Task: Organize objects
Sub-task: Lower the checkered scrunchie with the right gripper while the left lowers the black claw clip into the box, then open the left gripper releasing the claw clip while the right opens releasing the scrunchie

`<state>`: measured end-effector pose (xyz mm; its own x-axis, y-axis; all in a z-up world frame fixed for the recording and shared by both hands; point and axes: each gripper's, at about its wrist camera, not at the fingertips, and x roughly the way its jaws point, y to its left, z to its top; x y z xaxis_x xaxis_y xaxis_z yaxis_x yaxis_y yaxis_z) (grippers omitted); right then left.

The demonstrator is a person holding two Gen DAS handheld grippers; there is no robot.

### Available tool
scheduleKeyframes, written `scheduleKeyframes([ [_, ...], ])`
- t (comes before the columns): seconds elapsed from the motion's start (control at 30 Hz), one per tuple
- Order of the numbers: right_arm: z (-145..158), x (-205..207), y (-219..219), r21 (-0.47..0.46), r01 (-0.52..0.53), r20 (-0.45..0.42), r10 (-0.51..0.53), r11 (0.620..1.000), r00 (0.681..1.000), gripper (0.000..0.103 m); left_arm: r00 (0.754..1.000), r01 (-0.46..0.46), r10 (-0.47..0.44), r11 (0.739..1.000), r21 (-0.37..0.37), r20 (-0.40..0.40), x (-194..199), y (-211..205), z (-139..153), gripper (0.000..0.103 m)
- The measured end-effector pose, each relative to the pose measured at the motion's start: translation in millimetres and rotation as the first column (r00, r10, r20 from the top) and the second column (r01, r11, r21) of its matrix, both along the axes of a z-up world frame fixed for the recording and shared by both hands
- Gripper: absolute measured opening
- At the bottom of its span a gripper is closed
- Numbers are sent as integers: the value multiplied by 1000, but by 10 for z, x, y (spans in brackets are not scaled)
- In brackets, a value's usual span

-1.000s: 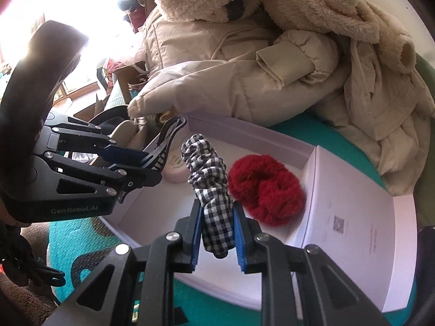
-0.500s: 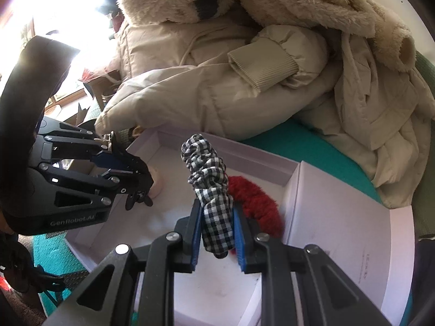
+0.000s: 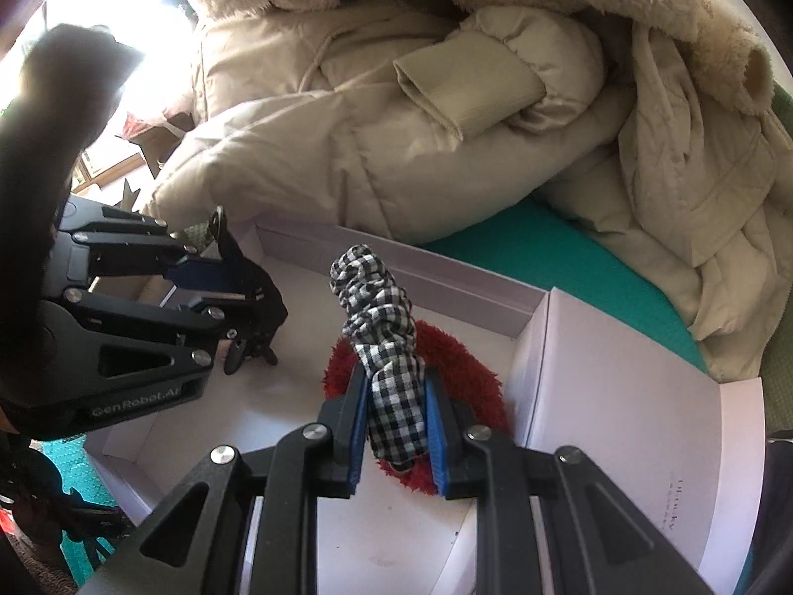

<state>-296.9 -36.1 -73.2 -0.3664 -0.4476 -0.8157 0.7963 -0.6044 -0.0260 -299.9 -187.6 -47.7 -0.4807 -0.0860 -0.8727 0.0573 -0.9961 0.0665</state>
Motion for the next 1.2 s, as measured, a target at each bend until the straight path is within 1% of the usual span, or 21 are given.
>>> scheduleKeyframes([
  [0.07, -28, -17, -2, 4, 7, 7, -7, 1000, 1000, 20, 1000, -4, 4, 1000, -1, -5, -13, -7, -16, 22],
  [0.17, -61, -42, -4, 6, 15, 16, -15, 1000, 1000, 20, 1000, -16, 16, 1000, -22, 3, -37, -19, -49, 23],
  [0.2, -63, -46, -4, 6, 17, 18, -17, 1000, 1000, 21, 1000, -24, 24, 999, -27, 8, -47, -28, -60, 27],
  [0.23, -65, -52, -5, 6, 20, 18, -20, 1000, 1000, 21, 999, -34, 34, 999, -30, 11, -56, -42, -67, 34],
  [0.27, -65, -57, -6, 5, 24, 18, -24, 1000, 1000, 21, 999, -43, 44, 999, -31, 13, -62, -54, -71, 39],
  [0.33, -64, -62, -8, 5, 28, 19, -28, 1000, 999, 21, 998, -61, 62, 997, -41, 7, -74, -68, -64, 60],
  [0.5, -65, -58, -18, 12, 35, 16, -36, 999, 999, 22, 997, -74, 72, 995, -65, -33, -71, -64, -7, 69],
  [0.57, -54, -52, -18, 13, 37, 14, -38, 999, 999, 24, 997, -75, 72, 994, -81, -35, -73, -41, -7, 70],
  [0.73, -11, -13, 21, 17, 49, -2, -49, 999, 999, 38, 997, -78, 75, 991, -107, -33, -68, 6, -19, 73],
  [0.9, 45, -13, 98, 23, 60, -12, -60, 998, 998, 40, 996, -92, 91, 992, -85, -17, -47, 7, -22, 73],
  [0.97, 72, 5, 118, 25, 64, -18, -63, 998, 998, 42, 995, -97, 97, 993, -64, -13, -28, -2, -15, 73],
  [1.07, 148, 48, 166, 17, 69, -28, -68, 997, 997, 45, 994, -108, 107, 994, -33, -25, 18, -19, 35, 73],
  [1.2, 256, 106, 231, 7, 74, -44, -73, 997, 996, 45, 992, -117, 115, 993, -33, -50, 89, 7, 149, 73],
])
